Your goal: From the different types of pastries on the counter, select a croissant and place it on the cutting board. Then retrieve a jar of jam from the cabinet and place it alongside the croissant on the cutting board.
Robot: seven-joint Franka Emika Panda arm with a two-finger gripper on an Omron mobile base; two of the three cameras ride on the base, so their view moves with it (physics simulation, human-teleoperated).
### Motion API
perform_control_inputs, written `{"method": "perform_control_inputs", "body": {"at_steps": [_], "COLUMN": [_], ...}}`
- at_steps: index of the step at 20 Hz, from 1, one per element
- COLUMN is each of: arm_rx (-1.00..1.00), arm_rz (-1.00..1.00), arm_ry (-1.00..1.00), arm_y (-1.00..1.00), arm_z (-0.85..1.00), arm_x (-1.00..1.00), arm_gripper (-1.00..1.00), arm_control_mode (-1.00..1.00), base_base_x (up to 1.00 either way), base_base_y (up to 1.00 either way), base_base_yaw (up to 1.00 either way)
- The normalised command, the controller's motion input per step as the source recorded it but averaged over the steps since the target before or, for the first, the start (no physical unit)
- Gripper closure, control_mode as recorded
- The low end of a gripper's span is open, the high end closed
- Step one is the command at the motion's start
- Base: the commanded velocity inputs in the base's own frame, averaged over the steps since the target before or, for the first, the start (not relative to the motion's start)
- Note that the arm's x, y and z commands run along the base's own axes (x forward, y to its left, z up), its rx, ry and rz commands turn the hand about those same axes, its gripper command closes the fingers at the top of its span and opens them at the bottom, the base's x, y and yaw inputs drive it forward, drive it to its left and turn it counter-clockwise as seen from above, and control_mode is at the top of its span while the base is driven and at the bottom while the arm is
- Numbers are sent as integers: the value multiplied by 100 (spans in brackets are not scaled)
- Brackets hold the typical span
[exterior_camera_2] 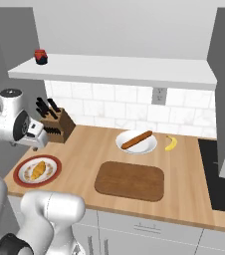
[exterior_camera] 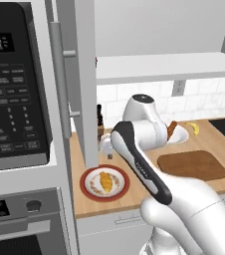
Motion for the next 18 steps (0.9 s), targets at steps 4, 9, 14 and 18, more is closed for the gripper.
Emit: {"method": "perform_control_inputs", "body": {"at_steps": [4, 9, 14, 18], "arm_rx": [0, 0, 2, 4], "arm_rz": [0, 0, 0, 0], "arm_ry": [-28, -13, -1, 0], "arm_y": [22, 2, -4, 0], "arm_z": [-41, -31, -29, -34], "arm_x": [0, 0, 1, 18], "arm_gripper": [-100, -100, -100, -100], "arm_control_mode": [-100, -100, -100, -100], "base_base_x": [0, 0, 0, 0], "base_base_y": [0, 0, 0, 0], "base_base_yaw": [0, 0, 0, 0]}}
